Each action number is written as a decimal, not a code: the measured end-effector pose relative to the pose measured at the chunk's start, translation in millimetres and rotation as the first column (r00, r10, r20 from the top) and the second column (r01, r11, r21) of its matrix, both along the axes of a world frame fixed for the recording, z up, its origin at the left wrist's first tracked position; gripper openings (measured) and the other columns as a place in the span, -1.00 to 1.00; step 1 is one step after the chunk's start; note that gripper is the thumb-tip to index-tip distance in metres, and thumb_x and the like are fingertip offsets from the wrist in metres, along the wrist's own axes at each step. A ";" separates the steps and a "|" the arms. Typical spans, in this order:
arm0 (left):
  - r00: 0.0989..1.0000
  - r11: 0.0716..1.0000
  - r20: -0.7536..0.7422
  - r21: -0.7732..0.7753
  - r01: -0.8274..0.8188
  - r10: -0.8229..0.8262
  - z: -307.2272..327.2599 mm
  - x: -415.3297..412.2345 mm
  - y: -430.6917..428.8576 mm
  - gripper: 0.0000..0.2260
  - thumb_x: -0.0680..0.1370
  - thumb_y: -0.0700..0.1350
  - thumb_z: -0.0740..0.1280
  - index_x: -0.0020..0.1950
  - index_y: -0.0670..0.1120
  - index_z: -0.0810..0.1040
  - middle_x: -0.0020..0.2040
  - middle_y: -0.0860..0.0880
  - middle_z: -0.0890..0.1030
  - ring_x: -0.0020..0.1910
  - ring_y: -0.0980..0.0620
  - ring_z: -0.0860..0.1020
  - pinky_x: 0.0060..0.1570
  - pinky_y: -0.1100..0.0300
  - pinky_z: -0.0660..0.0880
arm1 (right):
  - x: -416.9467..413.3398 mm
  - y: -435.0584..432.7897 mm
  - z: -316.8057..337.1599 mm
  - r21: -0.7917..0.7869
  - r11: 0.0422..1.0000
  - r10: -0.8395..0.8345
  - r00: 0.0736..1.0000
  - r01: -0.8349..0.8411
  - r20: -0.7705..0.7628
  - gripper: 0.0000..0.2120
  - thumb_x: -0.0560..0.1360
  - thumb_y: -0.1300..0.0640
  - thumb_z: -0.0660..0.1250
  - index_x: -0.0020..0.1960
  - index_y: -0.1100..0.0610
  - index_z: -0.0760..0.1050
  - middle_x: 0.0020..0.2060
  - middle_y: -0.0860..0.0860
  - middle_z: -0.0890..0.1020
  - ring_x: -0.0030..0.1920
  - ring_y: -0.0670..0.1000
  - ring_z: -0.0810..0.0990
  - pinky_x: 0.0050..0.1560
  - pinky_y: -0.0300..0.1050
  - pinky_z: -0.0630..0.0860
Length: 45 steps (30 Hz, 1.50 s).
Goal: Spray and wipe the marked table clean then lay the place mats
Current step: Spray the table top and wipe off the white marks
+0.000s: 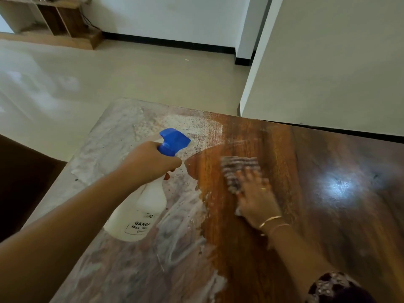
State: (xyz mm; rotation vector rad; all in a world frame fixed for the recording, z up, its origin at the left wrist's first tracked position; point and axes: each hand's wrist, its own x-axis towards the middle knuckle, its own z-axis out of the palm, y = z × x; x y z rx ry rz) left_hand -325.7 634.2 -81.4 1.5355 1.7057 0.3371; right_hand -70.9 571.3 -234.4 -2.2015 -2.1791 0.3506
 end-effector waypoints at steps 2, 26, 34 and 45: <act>1.000 1.000 -0.009 -0.001 0.028 -0.028 -1.3 -1.0 -0.1 -0.91 0.42 -0.06 0.38 -0.23 -0.03 0.51 -0.24 -0.06 0.69 -0.24 -0.05 0.65 -0.09 0.07 0.59 | 39.8 12.6 -2.0 0.011 0.968 -0.249 0.968 0.249 -0.021 -0.37 0.53 -0.11 -0.11 0.55 0.05 -0.10 0.55 0.07 -0.07 0.54 0.10 -0.13 0.50 0.18 -0.08; 0.989 0.988 0.073 0.090 0.122 -0.129 -13.0 59.1 80.3 -0.90 0.43 -0.04 0.38 -0.14 -0.05 0.55 -0.27 -0.04 0.62 -0.30 0.00 0.60 -0.23 0.16 0.55 | 66.4 160.3 2.4 -0.067 0.901 -0.432 0.901 0.428 -0.051 -0.30 0.57 -0.17 0.09 0.54 -0.05 -0.24 0.53 0.10 -0.20 0.52 0.20 -0.22 0.44 0.23 -0.25; 0.945 0.959 -0.271 0.162 0.231 -0.182 -28.9 90.7 116.6 -0.82 0.41 0.01 0.31 -0.31 -0.05 0.42 -0.43 0.00 0.47 -0.48 0.09 0.44 -0.40 0.27 0.39 | 109.1 166.2 -0.8 -0.031 0.934 -0.357 0.934 0.356 -0.024 -0.44 0.62 -0.11 -0.04 0.55 -0.04 -0.14 0.55 0.04 -0.13 0.53 0.13 -0.17 0.47 0.20 -0.18; 0.989 0.966 -0.145 0.247 0.072 -0.036 -36.9 85.4 128.4 -0.76 0.40 -0.05 0.31 -0.14 -0.23 0.56 -0.26 -0.20 0.64 -0.45 0.03 0.43 -0.38 0.22 0.37 | 63.8 216.5 2.9 0.001 0.964 -0.267 0.963 0.267 0.028 -0.38 0.60 -0.12 -0.01 0.54 -0.02 -0.22 0.54 0.12 -0.16 0.52 0.20 -0.21 0.45 0.19 -0.26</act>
